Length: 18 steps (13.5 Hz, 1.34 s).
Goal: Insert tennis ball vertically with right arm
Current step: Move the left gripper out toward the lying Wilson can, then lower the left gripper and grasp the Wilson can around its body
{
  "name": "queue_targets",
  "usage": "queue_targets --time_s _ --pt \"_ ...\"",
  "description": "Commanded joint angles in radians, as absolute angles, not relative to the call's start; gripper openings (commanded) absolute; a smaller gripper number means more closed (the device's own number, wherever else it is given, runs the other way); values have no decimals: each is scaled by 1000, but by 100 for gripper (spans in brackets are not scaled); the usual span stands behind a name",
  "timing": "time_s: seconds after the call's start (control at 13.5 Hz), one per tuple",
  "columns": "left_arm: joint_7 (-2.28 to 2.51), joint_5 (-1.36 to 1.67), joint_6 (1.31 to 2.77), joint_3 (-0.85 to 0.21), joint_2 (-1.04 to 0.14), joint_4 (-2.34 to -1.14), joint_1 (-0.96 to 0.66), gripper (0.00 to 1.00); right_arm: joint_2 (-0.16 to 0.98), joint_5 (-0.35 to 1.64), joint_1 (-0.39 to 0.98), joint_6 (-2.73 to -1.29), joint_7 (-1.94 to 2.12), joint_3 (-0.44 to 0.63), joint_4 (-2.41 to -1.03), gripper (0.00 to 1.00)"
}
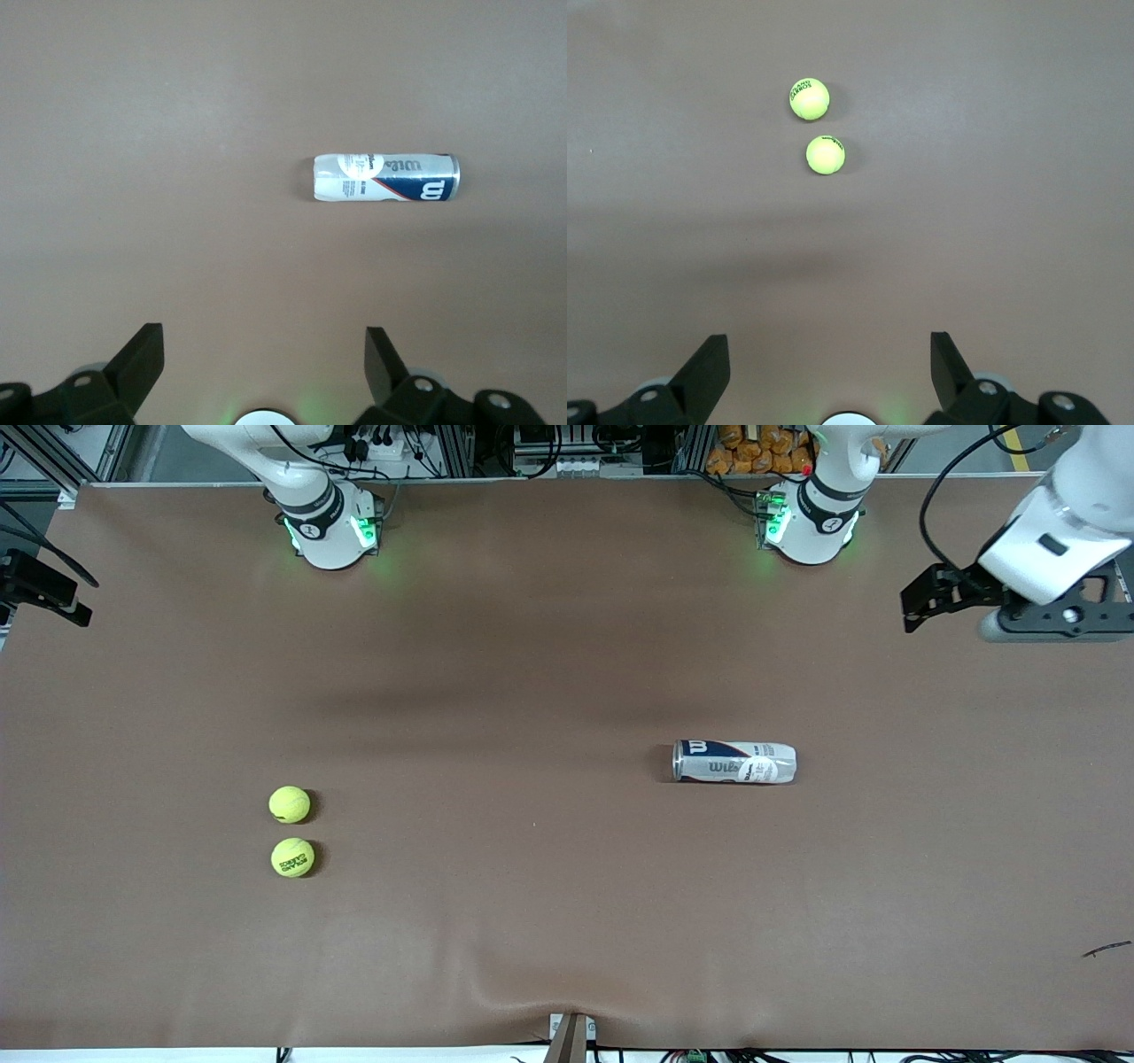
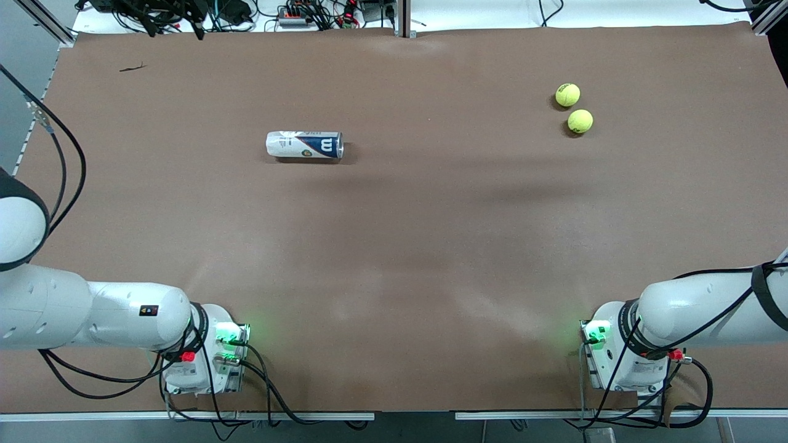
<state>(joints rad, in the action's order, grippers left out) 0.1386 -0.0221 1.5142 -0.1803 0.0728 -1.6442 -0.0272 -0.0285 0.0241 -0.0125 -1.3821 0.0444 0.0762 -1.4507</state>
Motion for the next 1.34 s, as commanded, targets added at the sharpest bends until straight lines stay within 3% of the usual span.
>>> queue_targets --time_s 0.0,0.59,1.26 --pt "121 -46 1519 -212 61 -1644 -32 100 -17 37 -38 -1376 35 63 -1427 100" --pt "115 -51 1569 -376 -176 -1628 -54 100 -17 41 -41 -1376 34 63 -1427 100" --pt "-46 -252 1578 -383 -415 -1554 -221 100 -17 44 -41 -1374 34 71 -1427 100"
